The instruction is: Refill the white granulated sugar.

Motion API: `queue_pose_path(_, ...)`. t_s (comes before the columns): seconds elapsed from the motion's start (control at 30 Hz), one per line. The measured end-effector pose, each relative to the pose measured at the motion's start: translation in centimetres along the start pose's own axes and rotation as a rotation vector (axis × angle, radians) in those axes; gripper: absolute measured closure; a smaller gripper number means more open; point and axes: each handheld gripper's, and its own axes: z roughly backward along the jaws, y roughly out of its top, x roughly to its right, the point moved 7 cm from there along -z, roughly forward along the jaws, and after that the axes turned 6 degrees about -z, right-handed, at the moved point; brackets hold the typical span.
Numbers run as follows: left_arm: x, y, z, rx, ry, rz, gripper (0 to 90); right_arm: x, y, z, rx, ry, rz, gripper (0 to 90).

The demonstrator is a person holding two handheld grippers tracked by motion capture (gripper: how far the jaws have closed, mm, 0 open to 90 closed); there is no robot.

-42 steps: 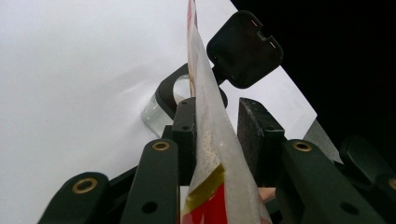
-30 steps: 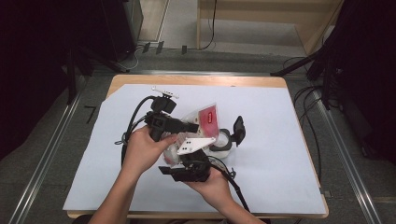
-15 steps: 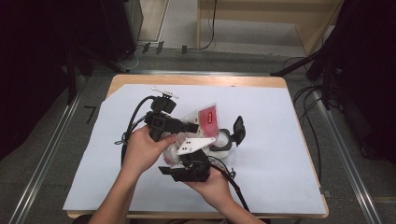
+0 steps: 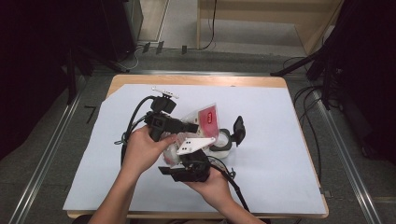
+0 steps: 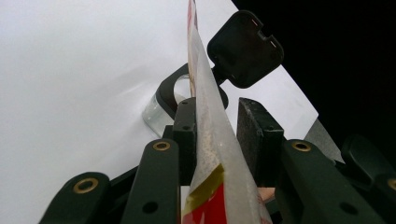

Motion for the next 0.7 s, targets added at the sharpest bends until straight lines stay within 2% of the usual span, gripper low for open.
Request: queue_pose_path(0.7, 0.04, 0.01, 0.02, -0.001, 0.000, -0.001, 69.5, -0.04, 0.02, -0.01, 0.002, 0.000, 0.000, 63.6)
